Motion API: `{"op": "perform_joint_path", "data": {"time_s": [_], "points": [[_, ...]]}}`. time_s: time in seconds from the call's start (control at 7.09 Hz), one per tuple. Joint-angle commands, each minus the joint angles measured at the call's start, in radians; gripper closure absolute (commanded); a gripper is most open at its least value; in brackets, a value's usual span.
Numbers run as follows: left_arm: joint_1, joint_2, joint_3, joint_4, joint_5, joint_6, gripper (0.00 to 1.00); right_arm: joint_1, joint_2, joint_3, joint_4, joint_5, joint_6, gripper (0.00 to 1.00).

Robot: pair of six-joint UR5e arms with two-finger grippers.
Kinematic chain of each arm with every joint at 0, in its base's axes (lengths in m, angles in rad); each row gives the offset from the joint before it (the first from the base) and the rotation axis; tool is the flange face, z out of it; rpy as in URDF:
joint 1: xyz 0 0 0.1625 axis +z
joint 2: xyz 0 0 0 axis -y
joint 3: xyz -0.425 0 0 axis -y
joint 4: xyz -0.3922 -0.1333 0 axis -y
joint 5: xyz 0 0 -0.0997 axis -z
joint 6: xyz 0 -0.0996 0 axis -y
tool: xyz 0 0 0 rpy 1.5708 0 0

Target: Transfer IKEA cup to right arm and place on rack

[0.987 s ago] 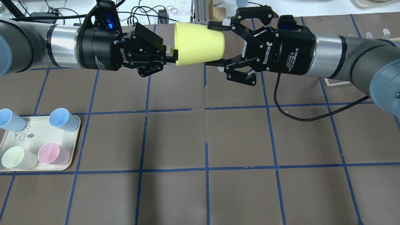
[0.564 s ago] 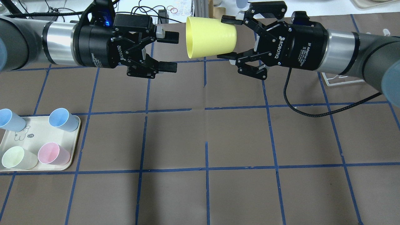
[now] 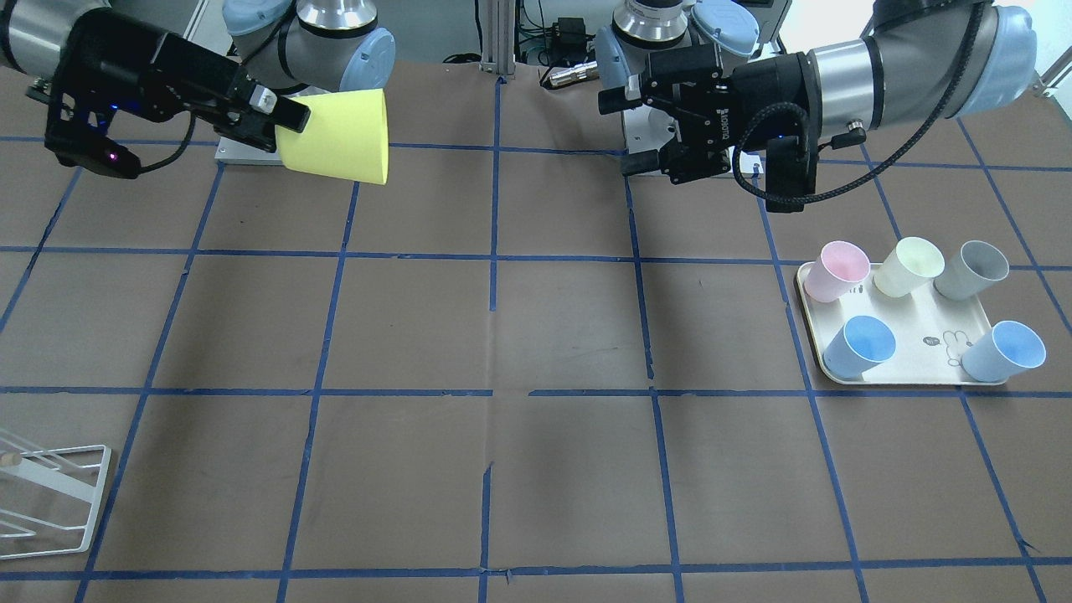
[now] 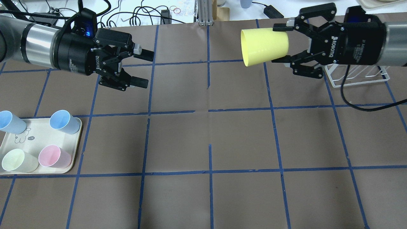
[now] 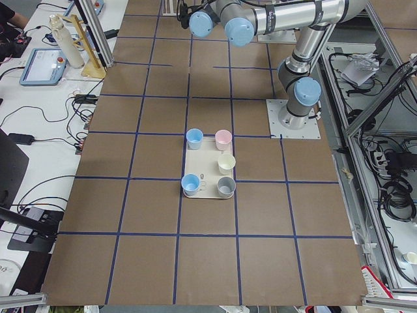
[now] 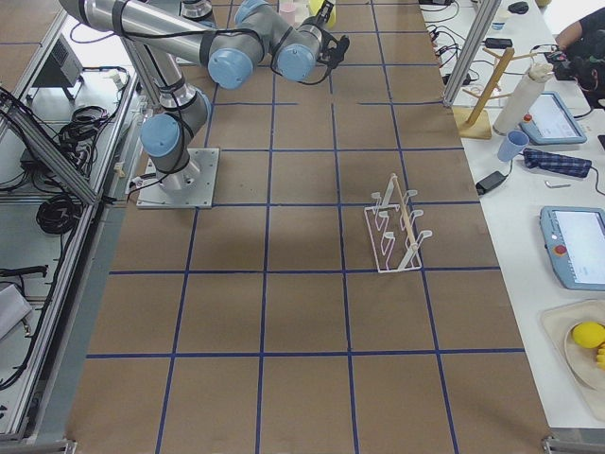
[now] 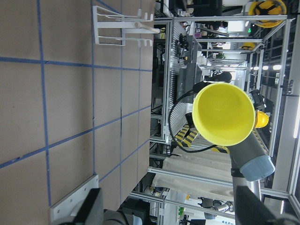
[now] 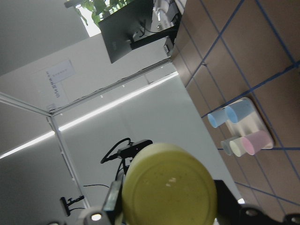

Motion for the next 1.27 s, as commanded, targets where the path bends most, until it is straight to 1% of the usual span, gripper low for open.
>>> {"op": "perform_joint_path", "data": {"time_s": [0.0, 0.14, 0.28, 0.42, 0.56, 0.71, 0.85, 0.99, 1.13], "points": [[-0.024, -0.049, -0.016, 0.394, 0.310, -0.342, 0.00, -0.037, -0.003, -0.112, -0.112, -0.440, -0.015, 0.95], [-0.089, -0.086, -0.015, 0.486, 0.429, -0.378, 0.00, -0.036, -0.003, -0.123, -0.161, -0.593, -0.112, 1.00], [-0.175, -0.118, 0.002, 0.596, 0.642, -0.468, 0.00, -0.036, 0.003, -0.118, -0.283, -0.797, -0.247, 1.00], [-0.279, -0.127, 0.028, 0.629, 0.773, -0.566, 0.00, -0.037, 0.006, -0.117, -0.356, -0.896, -0.350, 1.00], [-0.353, -0.132, 0.081, 0.625, 0.946, -0.588, 0.00, -0.039, 0.015, -0.114, -0.419, -0.934, -0.413, 1.00], [-0.370, -0.156, 0.181, 0.549, 0.996, -0.592, 0.00, -0.043, 0.047, -0.112, -0.541, -1.023, -0.444, 1.00], [-0.386, -0.164, 0.251, 0.451, 0.994, -0.625, 0.00, -0.060, 0.096, -0.114, -0.612, -1.029, -0.440, 1.00], [-0.383, -0.100, 0.199, 0.438, 1.003, -0.575, 0.00, -0.092, 0.142, -0.114, -0.653, -1.020, -0.443, 1.00], [-0.358, -0.056, 0.153, 0.442, 1.004, -0.526, 0.00, -0.102, 0.196, -0.120, -0.763, -1.029, -0.443, 1.00]]}}
